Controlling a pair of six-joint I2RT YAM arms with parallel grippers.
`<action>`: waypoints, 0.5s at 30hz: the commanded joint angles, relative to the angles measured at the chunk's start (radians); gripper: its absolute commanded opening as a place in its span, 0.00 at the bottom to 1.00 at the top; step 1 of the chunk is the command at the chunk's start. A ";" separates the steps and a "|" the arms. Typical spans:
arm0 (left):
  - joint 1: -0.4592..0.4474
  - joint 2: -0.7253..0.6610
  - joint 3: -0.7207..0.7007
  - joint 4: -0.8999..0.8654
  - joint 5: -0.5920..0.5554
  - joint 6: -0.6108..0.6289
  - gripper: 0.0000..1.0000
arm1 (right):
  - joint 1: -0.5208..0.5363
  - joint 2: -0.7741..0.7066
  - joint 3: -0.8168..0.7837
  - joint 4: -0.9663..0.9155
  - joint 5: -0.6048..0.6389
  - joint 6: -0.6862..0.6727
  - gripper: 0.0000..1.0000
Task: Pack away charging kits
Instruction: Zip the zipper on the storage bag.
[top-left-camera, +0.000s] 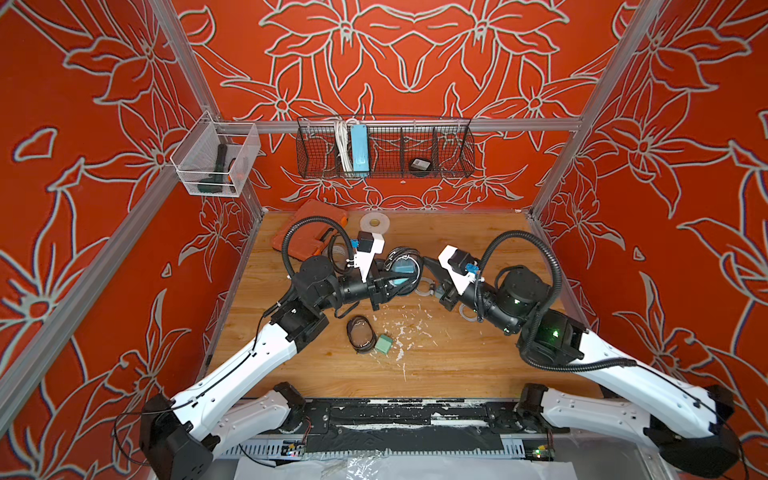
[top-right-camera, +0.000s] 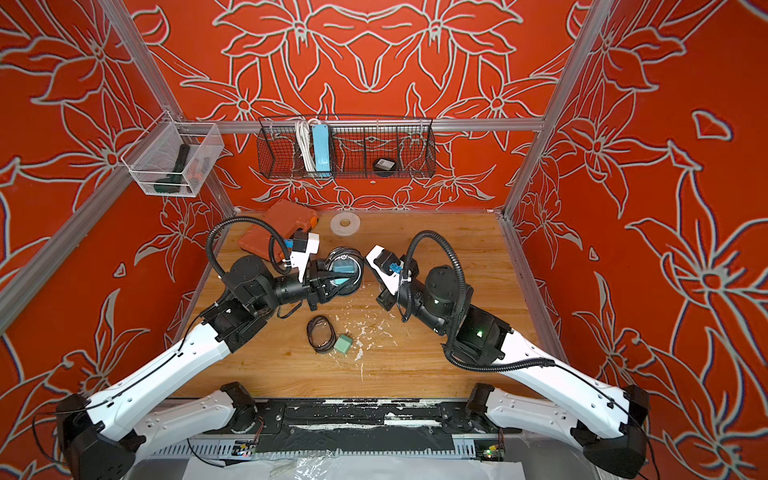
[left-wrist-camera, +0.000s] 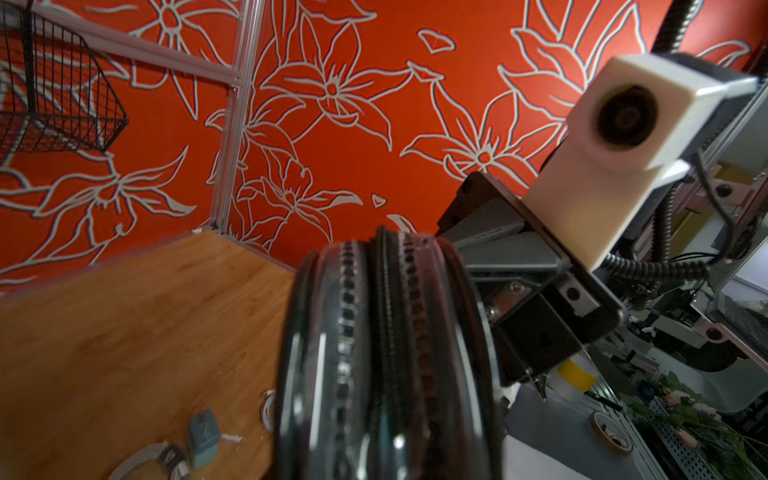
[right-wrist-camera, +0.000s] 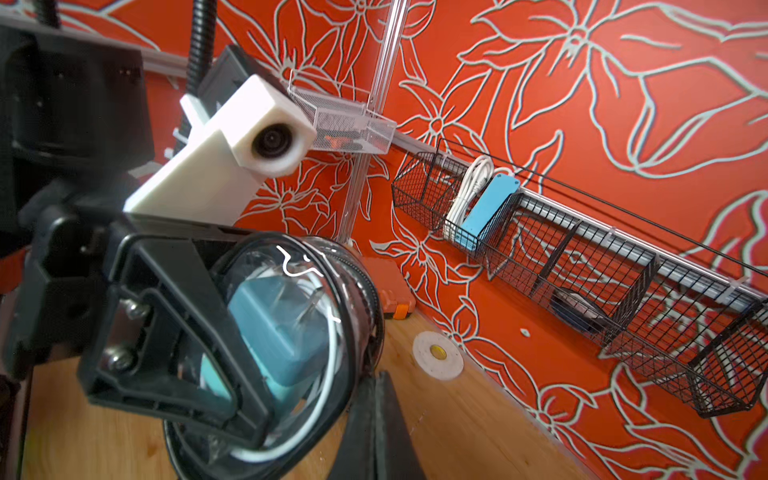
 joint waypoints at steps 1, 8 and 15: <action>-0.001 -0.006 -0.047 -0.208 -0.015 0.074 0.00 | -0.014 -0.039 -0.010 0.110 0.007 -0.110 0.00; -0.001 -0.063 -0.150 -0.175 0.016 0.067 0.00 | -0.036 -0.058 -0.031 0.126 0.012 -0.227 0.00; -0.005 -0.033 -0.158 -0.143 0.104 0.071 0.00 | -0.053 0.014 0.087 -0.004 -0.074 -0.292 0.00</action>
